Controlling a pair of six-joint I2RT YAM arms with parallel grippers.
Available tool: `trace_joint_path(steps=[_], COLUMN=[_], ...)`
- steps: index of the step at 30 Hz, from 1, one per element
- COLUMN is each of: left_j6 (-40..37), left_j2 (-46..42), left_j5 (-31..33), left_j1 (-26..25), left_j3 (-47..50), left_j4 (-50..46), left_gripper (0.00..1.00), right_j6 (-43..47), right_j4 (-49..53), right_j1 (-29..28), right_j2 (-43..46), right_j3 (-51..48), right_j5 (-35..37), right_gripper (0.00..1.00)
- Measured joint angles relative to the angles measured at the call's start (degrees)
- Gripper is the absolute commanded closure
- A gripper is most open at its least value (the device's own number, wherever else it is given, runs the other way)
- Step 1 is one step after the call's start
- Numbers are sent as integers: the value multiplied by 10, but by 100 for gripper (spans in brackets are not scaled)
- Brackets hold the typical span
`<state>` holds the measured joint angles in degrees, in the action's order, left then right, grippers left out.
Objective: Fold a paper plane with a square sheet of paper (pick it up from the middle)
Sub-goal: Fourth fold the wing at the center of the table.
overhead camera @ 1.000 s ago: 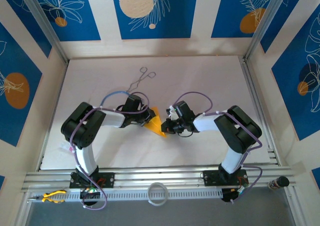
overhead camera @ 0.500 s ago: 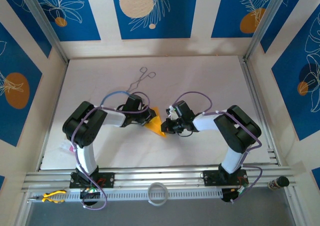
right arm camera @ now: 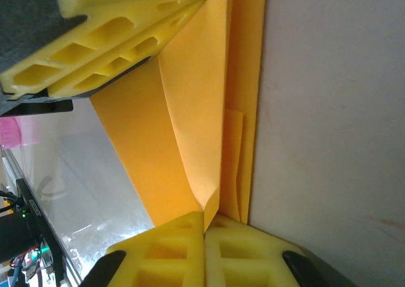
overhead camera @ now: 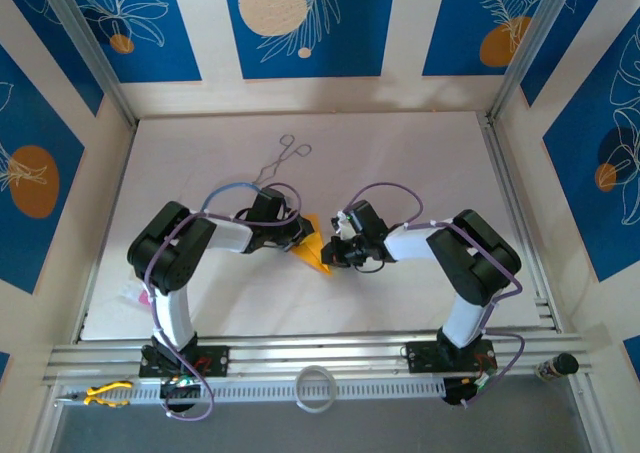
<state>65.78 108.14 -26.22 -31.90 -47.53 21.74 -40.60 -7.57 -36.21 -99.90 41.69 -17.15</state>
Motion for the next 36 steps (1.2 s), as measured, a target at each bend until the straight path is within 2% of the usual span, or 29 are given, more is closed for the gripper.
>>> trace_joint_path(steps=[7,17,36], left_j6=[-4,-4,-3], left_j2=[1,2,2], left_j5=[-2,-4,-8], left_j1=[0,0,-2], left_j3=[0,0,0], left_j4=[0,0,1], left_gripper=[89,89,90], right_j6=[0,-12,-21], right_j4=[17,42,37], right_j1=[2,23,26], right_j2=[1,11,12], right_j3=[9,10,-13], right_j5=[-6,-29,-59], right_gripper=[85,84,92])
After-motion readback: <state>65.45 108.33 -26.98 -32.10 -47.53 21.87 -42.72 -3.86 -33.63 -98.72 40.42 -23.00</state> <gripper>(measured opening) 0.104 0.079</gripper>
